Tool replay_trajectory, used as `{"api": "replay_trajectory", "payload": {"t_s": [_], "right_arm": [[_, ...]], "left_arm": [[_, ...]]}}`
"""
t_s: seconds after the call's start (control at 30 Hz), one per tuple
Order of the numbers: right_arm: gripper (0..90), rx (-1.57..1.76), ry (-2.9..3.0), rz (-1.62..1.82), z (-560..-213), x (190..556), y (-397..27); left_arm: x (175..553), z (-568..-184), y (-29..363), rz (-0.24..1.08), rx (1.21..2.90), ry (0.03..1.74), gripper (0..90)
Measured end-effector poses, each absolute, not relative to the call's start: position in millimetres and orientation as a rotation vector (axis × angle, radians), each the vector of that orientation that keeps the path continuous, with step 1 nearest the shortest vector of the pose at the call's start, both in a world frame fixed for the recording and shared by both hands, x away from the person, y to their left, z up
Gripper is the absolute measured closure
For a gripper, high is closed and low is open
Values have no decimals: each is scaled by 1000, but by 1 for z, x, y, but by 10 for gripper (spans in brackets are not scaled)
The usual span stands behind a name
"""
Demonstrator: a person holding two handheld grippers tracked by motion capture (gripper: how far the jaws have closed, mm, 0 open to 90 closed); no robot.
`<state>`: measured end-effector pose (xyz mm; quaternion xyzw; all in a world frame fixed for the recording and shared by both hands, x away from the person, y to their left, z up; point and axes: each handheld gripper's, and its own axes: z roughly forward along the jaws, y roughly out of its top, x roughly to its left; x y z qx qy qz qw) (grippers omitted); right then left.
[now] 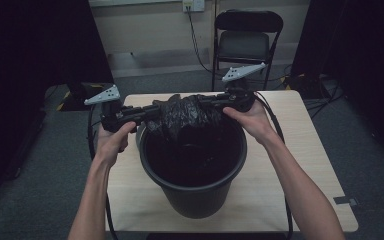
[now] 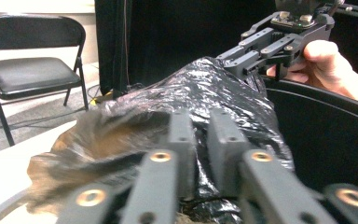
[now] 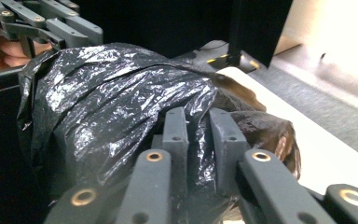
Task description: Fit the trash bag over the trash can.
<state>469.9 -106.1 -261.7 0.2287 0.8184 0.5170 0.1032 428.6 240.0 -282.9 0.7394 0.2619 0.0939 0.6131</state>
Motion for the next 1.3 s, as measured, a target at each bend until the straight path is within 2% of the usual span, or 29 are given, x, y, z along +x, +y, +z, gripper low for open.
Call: {"api": "replay_trajectory", "payload": {"t_s": [0.03,0.07,0.13,0.4,0.57,0.63,0.67,0.7,0.73,0.8,0.83,0.87,0.9,1.0,1.03,1.1,1.17,1.2,1.27,1.3], "right_arm": [[792,675,2415,1525,-262,470,-106],[838,666,2384,1531,-259,467,-106],[863,676,2353,1552,-255,464,-109],[900,570,2286,1646,-235,433,-121],[900,509,2309,1636,-235,412,-126],[898,511,2340,1576,-241,405,-127],[876,546,2357,1505,-248,404,-128],[876,546,2357,1505,-248,404,-128],[853,574,2360,1485,-252,406,-129],[731,590,2370,1453,-257,409,-130],[696,598,2370,1460,-257,410,-131],[613,580,2367,1496,-256,412,-132],[613,580,2367,1496,-256,412,-132],[520,602,2302,1592,-246,419,-137],[520,602,2302,1592,-246,419,-137],[524,666,2235,1626,-241,431,-140],[522,687,2227,1636,-242,437,-141],[512,702,2230,1642,-243,443,-140],[424,758,2273,1618,-253,459,-135],[424,758,2273,1618,-253,459,-135]], "left_arm": [[429,-283,240,216,1705,604,856],[426,-280,240,221,1709,583,881],[420,-276,241,229,1691,571,894],[388,-256,237,265,1662,479,899],[365,-261,229,279,1696,447,895],[363,-269,230,282,1712,460,850],[363,-272,231,270,1711,467,779],[364,-275,232,272,1710,477,779],[366,-276,234,280,1708,489,726],[370,-274,238,289,1681,492,633],[372,-271,239,286,1670,495,633],[374,-268,239,303,1659,506,576],[376,-264,239,323,1658,521,576],[389,-254,238,334,1659,550,469],[395,-253,238,346,1658,570,469],[412,-256,238,324,1641,614,393],[417,-259,238,307,1644,625,371],[420,-263,236,301,1650,637,362],[423,-271,233,285,1682,640,332],[423,-274,231,286,1694,647,332]]}}
